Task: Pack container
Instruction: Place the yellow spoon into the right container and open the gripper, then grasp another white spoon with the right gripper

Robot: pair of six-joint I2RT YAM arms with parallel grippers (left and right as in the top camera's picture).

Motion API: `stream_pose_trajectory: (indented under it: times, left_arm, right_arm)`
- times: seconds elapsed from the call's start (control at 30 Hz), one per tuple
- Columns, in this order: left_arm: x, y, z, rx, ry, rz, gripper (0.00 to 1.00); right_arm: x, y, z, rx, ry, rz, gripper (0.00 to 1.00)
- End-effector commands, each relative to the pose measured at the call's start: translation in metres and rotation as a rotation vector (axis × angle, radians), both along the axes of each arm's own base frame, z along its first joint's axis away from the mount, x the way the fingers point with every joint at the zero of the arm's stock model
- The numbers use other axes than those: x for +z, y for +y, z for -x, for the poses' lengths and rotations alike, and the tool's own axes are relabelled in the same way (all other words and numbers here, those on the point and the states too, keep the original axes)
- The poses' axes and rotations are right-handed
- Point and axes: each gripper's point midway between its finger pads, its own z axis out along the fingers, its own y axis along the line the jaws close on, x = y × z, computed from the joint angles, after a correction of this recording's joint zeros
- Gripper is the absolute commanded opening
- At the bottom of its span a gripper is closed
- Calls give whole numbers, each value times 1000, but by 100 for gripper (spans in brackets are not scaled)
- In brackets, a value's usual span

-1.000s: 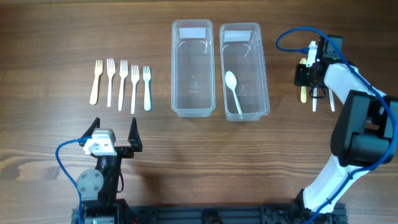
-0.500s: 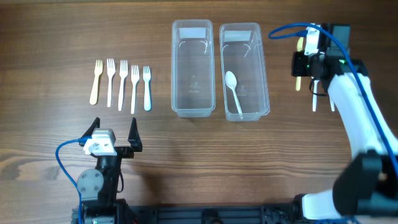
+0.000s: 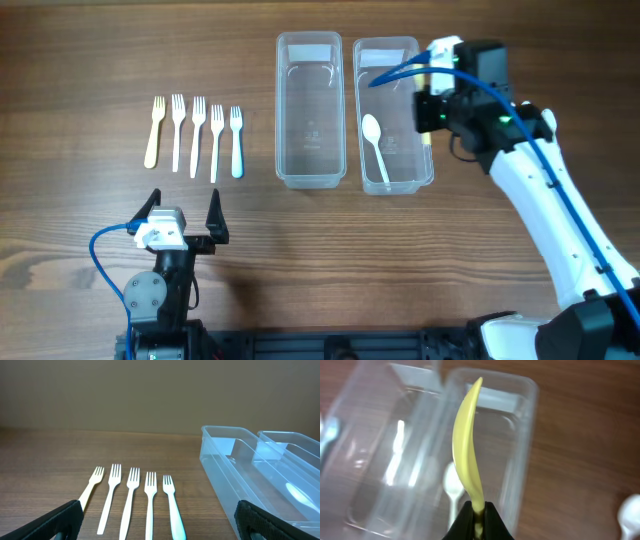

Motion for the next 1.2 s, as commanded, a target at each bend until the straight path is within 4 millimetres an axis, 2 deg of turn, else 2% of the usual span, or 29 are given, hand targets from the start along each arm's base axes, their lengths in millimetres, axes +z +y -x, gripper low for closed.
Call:
stream_pose_trajectory:
  times: [0.0, 0.07, 0.23, 0.33, 0.4, 0.47, 0.6, 0.63, 0.73, 0.87, 0.97, 1.17]
  left_arm:
    - [-1, -4, 0, -22, -1, 7, 100]
    - [-1, -4, 0, -22, -1, 7, 100]
    - [-1, -4, 0, -22, -1, 7, 100]
    - [-1, -4, 0, -22, -1, 7, 100]
    - [-1, -4, 0, -22, -1, 7, 100]
    - [-1, -4, 0, -22, -1, 7, 100]
    - [-1, -4, 0, -22, -1, 7, 100]
    - [-1, -4, 0, -22, -1, 7, 100]
    - [-1, -4, 0, -22, -1, 7, 100]
    - [-1, -4, 0, -22, -1, 7, 100]
    - [-1, -4, 0, -22, -1, 7, 100]
    - [-1, -4, 0, -22, -1, 7, 100]
  right_arm:
    - [-17, 19, -3, -1, 39, -30, 4]
    - [-29, 22, -6, 1, 62, -24, 4]
    - [-75, 23, -11, -3, 161, 3, 4]
    - [-92, 23, -12, -4, 196, 14, 13]
    - [-93, 23, -12, -3, 198, 14, 36]
    - [-89, 24, -13, -3, 188, 12, 49]
    - [-71, 15, -9, -25, 161, 13, 49]
    - [-65, 7, -8, -50, 156, 20, 47]
    - [-47, -31, 1, -168, 146, 76, 44]
    - [-33, -90, 19, -331, 172, 136, 41]
    - [-39, -124, 28, -417, 221, 146, 40]
    - [-60, -180, 25, -554, 257, 136, 35]
